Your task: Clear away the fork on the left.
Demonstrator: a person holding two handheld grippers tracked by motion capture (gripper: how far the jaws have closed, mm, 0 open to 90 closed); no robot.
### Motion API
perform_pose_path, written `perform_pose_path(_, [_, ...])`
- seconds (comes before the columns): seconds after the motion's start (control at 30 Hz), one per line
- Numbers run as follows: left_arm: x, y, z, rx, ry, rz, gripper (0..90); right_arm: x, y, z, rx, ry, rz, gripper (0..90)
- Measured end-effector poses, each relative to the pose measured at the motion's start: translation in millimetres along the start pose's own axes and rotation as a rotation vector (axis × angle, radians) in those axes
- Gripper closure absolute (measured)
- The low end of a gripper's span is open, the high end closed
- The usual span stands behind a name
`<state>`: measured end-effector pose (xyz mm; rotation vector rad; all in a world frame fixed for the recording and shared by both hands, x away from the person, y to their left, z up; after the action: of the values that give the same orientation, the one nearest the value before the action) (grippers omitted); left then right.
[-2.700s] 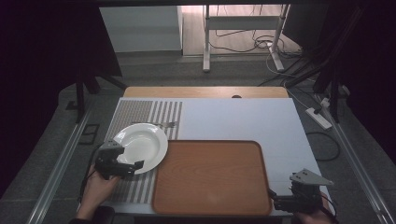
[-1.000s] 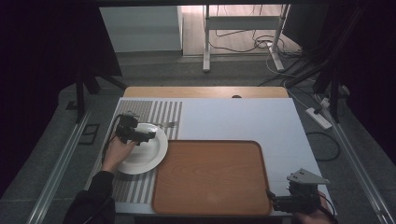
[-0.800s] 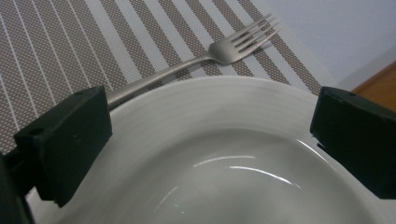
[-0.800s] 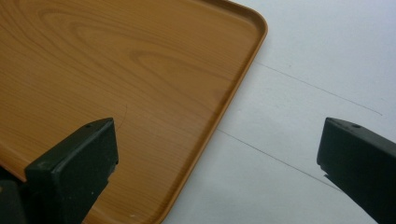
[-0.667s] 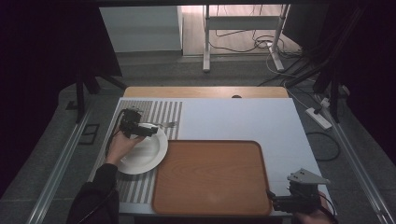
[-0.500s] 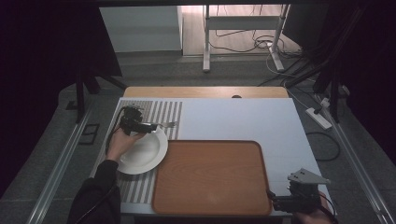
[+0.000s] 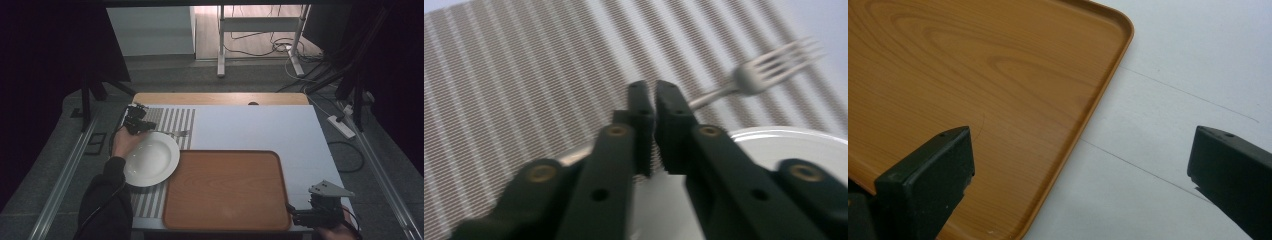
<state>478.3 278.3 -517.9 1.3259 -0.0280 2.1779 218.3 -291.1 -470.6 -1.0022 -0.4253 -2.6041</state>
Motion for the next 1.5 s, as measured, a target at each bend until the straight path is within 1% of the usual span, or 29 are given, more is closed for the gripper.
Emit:
perform_pose_path(0.1, [-2.8,-11.9,1.5,0.022,-0.025,0.021,89.2,-0.1,0.0,0.1,0.004,-0.003,0.001,0.0])
perform_pose_path(0.2, [-6.9,-20.6,3.0,0.024,-0.051,0.024,89.2,-0.2,0.0,0.1,0.004,-0.004,0.001,0.0])
perform_pose_path(0.27, [-11.7,-23.0,3.7,0.023,-0.077,0.037,89.3,-0.5,0.1,0.2,0.003,-0.006,0.002,0.0])
perform_pose_path(0.33, [-16.8,-23.8,4.1,0.037,-0.097,0.049,89.3,-0.5,0.1,0.2,0.003,-0.006,0.002,0.0])
perform_pose_path(0.4, [-19.2,-22.9,4.7,0.042,-0.101,0.054,89.3,-0.5,0.0,0.1,0.002,-0.005,0.0,0.0])
perform_pose_path(0.43, [-19.2,-22.4,4.9,0.046,-0.105,0.053,89.3,-0.5,0.0,0.1,0.001,-0.004,0.0,0.0])
perform_pose_path(0.5, [-18.0,-19.4,3.8,0.039,-0.129,0.035,89.3,-0.3,0.1,-0.1,0.002,-0.003,0.0,0.0])
perform_pose_path(0.57, [-17.2,-18.4,2.8,0.033,-0.136,0.034,89.3,-0.4,0.0,-0.1,0.002,-0.003,0.0,0.0])
perform_pose_path(0.7, [-13.2,-16.7,-2.2,0.027,-0.164,-0.004,89.4,-0.3,-0.5,0.0,0.007,-0.004,0.003,0.0])
perform_pose_path(0.77, [-11.9,-15.1,-4.2,0.011,-0.176,-0.012,89.3,-0.5,-1.0,0.1,0.008,-0.005,-0.001,0.0])
perform_pose_path(0.8, [-11.8,-14.0,-5.0,0.006,-0.176,-0.013,89.3,-0.5,-1.0,0.1,0.008,-0.005,-0.001,0.0])
perform_pose_path(0.9, [-11.6,-14.3,-5.7,0.013,-0.171,-0.014,89.4,-0.8,-1.3,0.2,0.008,-0.007,-0.002,0.0])
perform_pose_path(1.07, [-11.6,-14.6,-4.5,0.001,-0.179,-0.017,89.3,-0.8,-1.1,0.1,0.009,-0.006,-0.002,0.0])
perform_pose_path(1.13, [-10.6,-15.5,-3.1,0.005,-0.155,-0.025,88.3,-0.8,-1.0,0.1,0.007,-0.006,-0.001,0.0])
perform_pose_path(1.17, [-9.7,-15.4,-0.5,0.013,-0.119,-0.032,77.3,-0.9,-1.0,0.1,0.007,-0.006,-0.001,0.0])
perform_pose_path(1.2, [-9.7,-15.4,-0.5,0.013,-0.119,-0.032,73.8,-0.9,-1.0,0.1,0.007,-0.006,-0.001,0.0])
perform_pose_path(1.23, [-10.3,-13.3,2.6,0.008,-0.105,-0.043,70.1,-0.9,-1.1,0.2,0.008,-0.007,-0.001,0.0])
perform_pose_path(1.27, [-10.3,-13.3,2.6,0.008,-0.105,-0.043,65.1,-0.9,-1.1,0.2,0.008,-0.007,-0.001,0.0])
perform_pose_path(1.3, [-11.1,-11.4,4.3,0.003,-0.099,-0.04,65.1,-0.9,-1.1,0.2,0.009,-0.007,0.0,0.0])
perform_pose_path(1.33, [-11.7,-9.8,6.1,-0.002,-0.092,-0.044,60.1,-0.9,-1.1,0.2,0.009,-0.007,0.0,0.0])
perform_pose_path(1.37, [-12.5,-8.1,7.9,-0.008,-0.084,-0.05,51.8,-0.9,-1.0,0.1,0.009,-0.007,0.0,0.0])
perform_pose_path(1.4, [-13.2,-6.2,9.7,-0.016,-0.074,-0.054,51.8,-0.9,-1.0,0.1,0.009,-0.007,0.0,0.0])
perform_pose_path(1.5, [-16.7,0.0,14.3,-0.028,-0.046,-0.079,39.4,-0.8,-1.1,0.1,0.008,-0.007,0.0,0.0])
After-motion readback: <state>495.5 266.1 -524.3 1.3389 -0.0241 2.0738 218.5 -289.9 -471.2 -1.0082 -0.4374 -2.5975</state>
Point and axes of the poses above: each handheld gripper's, and its own axes: x roughly backward along the jaws, z roughly out of its top, y roughly to its right, the point moved 1 cm from there along -x, roughly forward along the jaws, and after that the axes turned 10 degrees about -z, right-handed, at the moved point
